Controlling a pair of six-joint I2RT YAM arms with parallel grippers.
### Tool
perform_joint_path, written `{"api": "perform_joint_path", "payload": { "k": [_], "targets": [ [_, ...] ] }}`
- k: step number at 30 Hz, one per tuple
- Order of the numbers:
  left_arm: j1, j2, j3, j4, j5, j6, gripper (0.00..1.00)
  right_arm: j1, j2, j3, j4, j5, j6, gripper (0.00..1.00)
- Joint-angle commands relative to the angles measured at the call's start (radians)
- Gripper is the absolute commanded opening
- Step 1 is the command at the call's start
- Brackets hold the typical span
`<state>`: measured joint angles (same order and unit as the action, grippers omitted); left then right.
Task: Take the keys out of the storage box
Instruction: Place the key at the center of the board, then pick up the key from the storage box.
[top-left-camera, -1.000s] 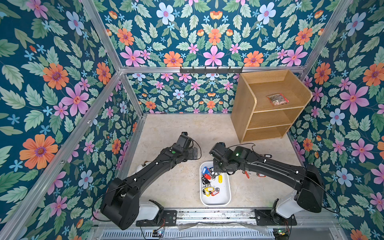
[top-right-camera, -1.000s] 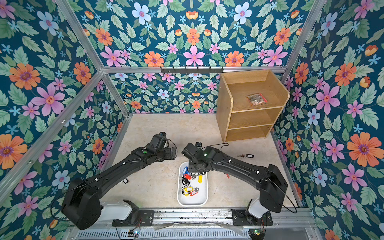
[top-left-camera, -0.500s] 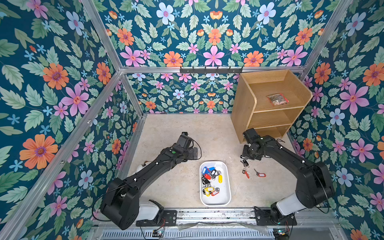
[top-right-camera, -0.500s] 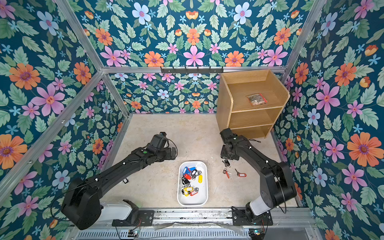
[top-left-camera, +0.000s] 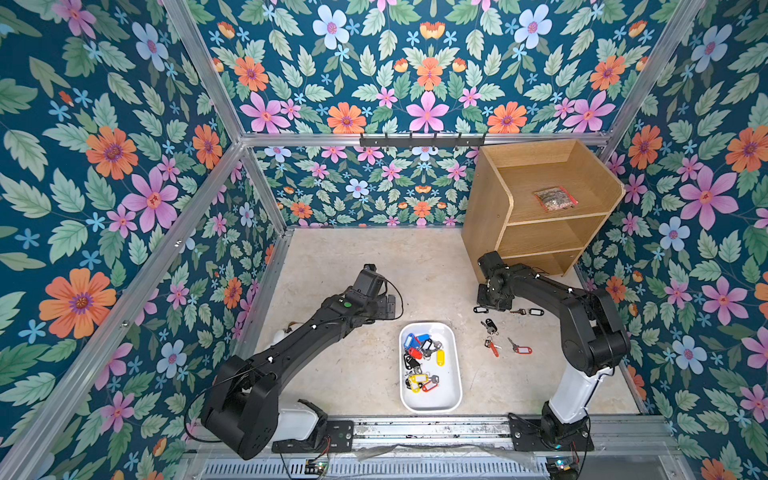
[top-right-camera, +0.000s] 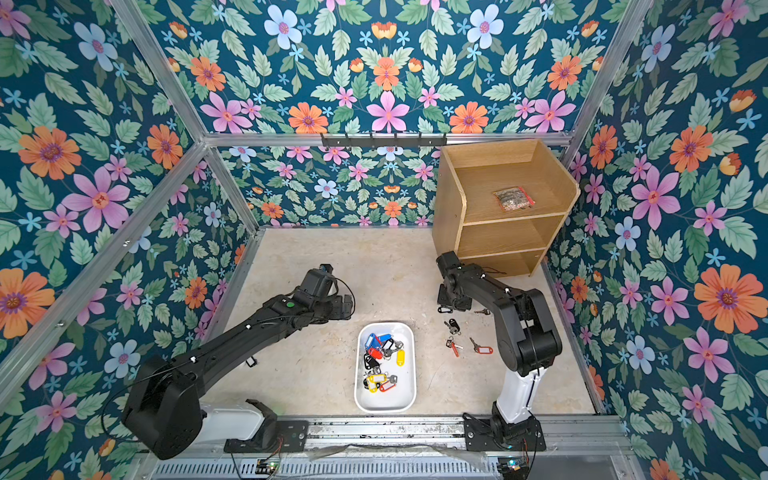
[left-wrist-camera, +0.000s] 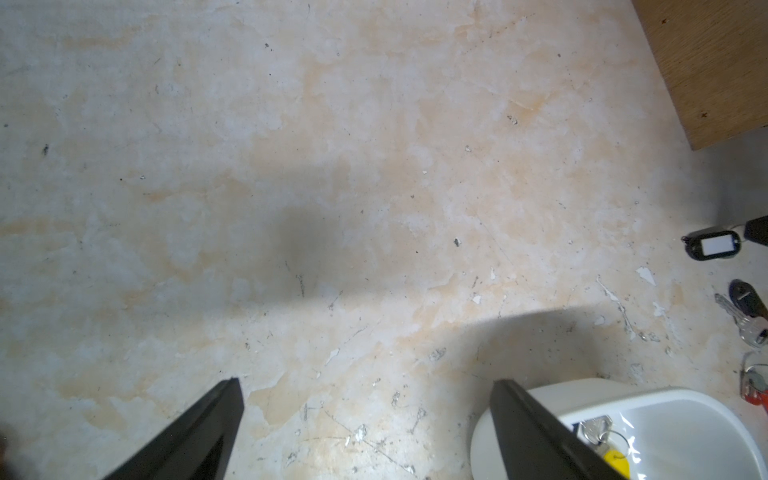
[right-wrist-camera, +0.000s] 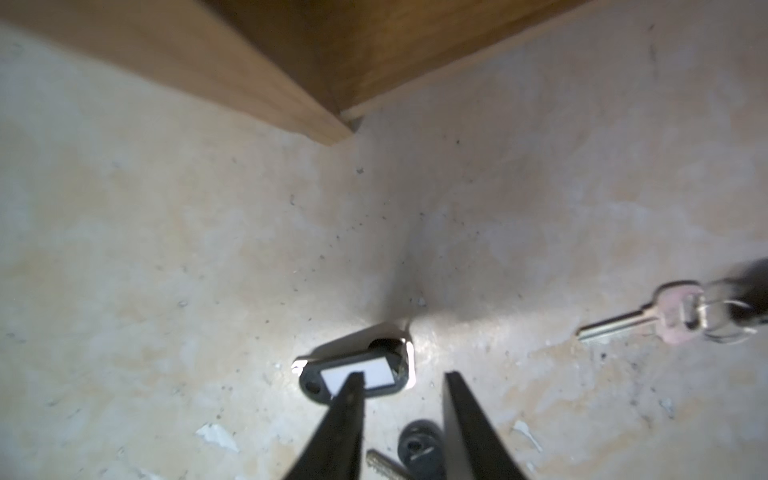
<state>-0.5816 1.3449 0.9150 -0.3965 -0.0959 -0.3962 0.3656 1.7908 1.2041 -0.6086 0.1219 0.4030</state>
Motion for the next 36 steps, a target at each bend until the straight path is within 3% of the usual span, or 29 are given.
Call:
{"api": "perform_joint_path", "payload": {
  "k": [1, 4, 6, 9, 16, 21, 26, 29, 36],
  "targets": [
    [0.0, 0.007, 0.01, 0.004, 0.004, 0.0, 0.99, 0.001, -0.057, -0.011, 0.005, -0.015, -0.012, 0.57],
    [0.0, 0.005, 0.01, 0.002, 0.003, 0.0, 0.99, 0.008, -0.143, -0.028, -0.033, -0.012, -0.008, 0.59],
    [0.0, 0.001, 0.008, 0.004, 0.001, 0.0, 0.99, 0.03, -0.225, -0.037, -0.069, -0.008, 0.008, 0.54],
    [0.0, 0.005, 0.007, 0.005, 0.003, 0.0, 0.99, 0.145, -0.32, -0.038, -0.123, 0.014, 0.045, 0.38],
    [-0.001, 0.019, 0.013, 0.004, 0.005, -0.002, 0.99, 0.459, -0.27, -0.092, -0.095, -0.061, 0.199, 0.28],
    [-0.004, 0.01, 0.007, 0.004, -0.003, -0.002, 0.99, 0.574, -0.184, -0.074, -0.052, -0.093, 0.281, 0.29],
    [-0.009, 0.013, 0.01, 0.002, -0.003, -0.002, 0.99, 0.659, -0.143, -0.03, -0.094, -0.118, 0.312, 0.47],
    [-0.008, 0.011, 0.01, 0.001, -0.005, -0.003, 0.99, 0.696, -0.104, -0.05, -0.106, -0.14, 0.35, 0.46],
    [-0.013, 0.004, 0.007, 0.002, -0.01, -0.003, 0.99, 0.74, -0.17, -0.165, -0.042, -0.191, 0.441, 0.33]
  ]
}}
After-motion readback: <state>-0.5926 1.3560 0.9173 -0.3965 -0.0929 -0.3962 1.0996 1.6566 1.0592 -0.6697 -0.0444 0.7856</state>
